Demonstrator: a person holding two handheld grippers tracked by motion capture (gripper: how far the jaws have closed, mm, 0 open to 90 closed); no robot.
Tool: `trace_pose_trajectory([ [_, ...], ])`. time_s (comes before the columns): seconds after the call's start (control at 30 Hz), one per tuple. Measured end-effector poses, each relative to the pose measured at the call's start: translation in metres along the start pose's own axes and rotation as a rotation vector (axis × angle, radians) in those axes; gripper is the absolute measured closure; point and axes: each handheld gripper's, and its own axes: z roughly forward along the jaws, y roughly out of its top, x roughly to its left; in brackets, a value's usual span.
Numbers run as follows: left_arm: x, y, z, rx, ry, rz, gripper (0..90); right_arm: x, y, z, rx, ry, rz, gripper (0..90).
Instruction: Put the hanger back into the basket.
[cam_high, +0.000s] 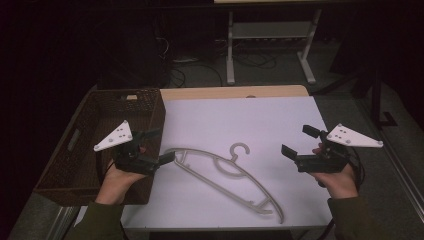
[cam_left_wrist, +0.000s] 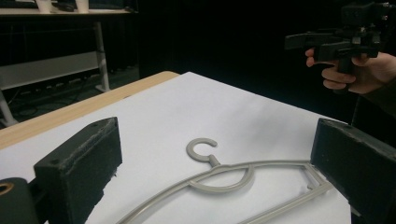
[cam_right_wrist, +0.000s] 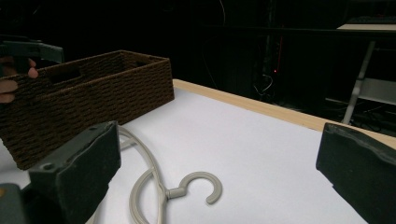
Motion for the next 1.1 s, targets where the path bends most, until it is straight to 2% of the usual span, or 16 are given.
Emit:
trace_pose_trajectory([
  [0.07, -0.001, 0.0, 0.001, 0.004, -0.005, 0.0, 1.5, 0.0, 0.0, 0.0, 0.0, 0.001, -0.002, 0.0],
  [0.13, -0.006, 0.003, 0.006, 0.039, -0.012, 0.015, 1.5, 0.001, 0.0, 0.001, 0.007, 0.007, -0.005, 0.0],
  [0.2, -0.007, 0.003, 0.008, 0.049, -0.015, 0.014, 1.5, 0.002, 0.0, 0.001, 0.008, 0.008, -0.005, 0.0],
  [0.27, -0.012, 0.004, 0.014, 0.09, -0.016, 0.026, 1.5, 0.003, -0.001, 0.003, 0.02, 0.016, -0.012, 0.0],
  [0.3, -0.012, 0.004, 0.014, 0.09, -0.016, 0.026, 1.5, 0.003, -0.001, 0.003, 0.02, 0.016, -0.012, 0.0],
  [0.4, -0.018, 0.003, 0.024, 0.154, -0.021, 0.033, 1.5, 0.007, -0.002, 0.008, 0.05, 0.027, -0.031, 0.0],
  [0.67, -0.028, -0.007, 0.04, 0.214, -0.043, 0.047, 1.5, 0.013, -0.007, 0.015, 0.108, 0.058, -0.051, 0.5],
  [0.73, -0.03, -0.011, 0.044, 0.224, -0.054, 0.044, 1.5, 0.017, -0.009, 0.019, 0.159, 0.089, -0.069, 6.7],
  [0.77, -0.031, -0.013, 0.046, 0.229, -0.055, 0.046, 1.5, 0.017, -0.009, 0.019, 0.159, 0.089, -0.069, 6.7],
  [0.8, -0.033, -0.018, 0.05, 0.242, -0.065, 0.048, 1.5, 0.02, -0.01, 0.022, 0.191, 0.114, -0.069, 11.7],
  [0.83, -0.033, -0.018, 0.05, 0.242, -0.065, 0.048, 1.5, 0.02, -0.01, 0.022, 0.191, 0.114, -0.069, 11.7],
  [0.87, -0.035, -0.022, 0.053, 0.263, -0.071, 0.05, 1.5, 0.022, -0.012, 0.026, 0.215, 0.131, -0.07, 14.1],
  [1.0, -0.037, -0.028, 0.058, 0.283, -0.084, 0.053, 1.5, 0.026, -0.017, 0.032, 0.263, 0.146, -0.081, 20.7],
  [1.1, -0.04, -0.038, 0.064, 0.287, -0.092, 0.036, 1.5, 0.027, -0.019, 0.036, 0.294, 0.157, -0.085, 26.6],
])
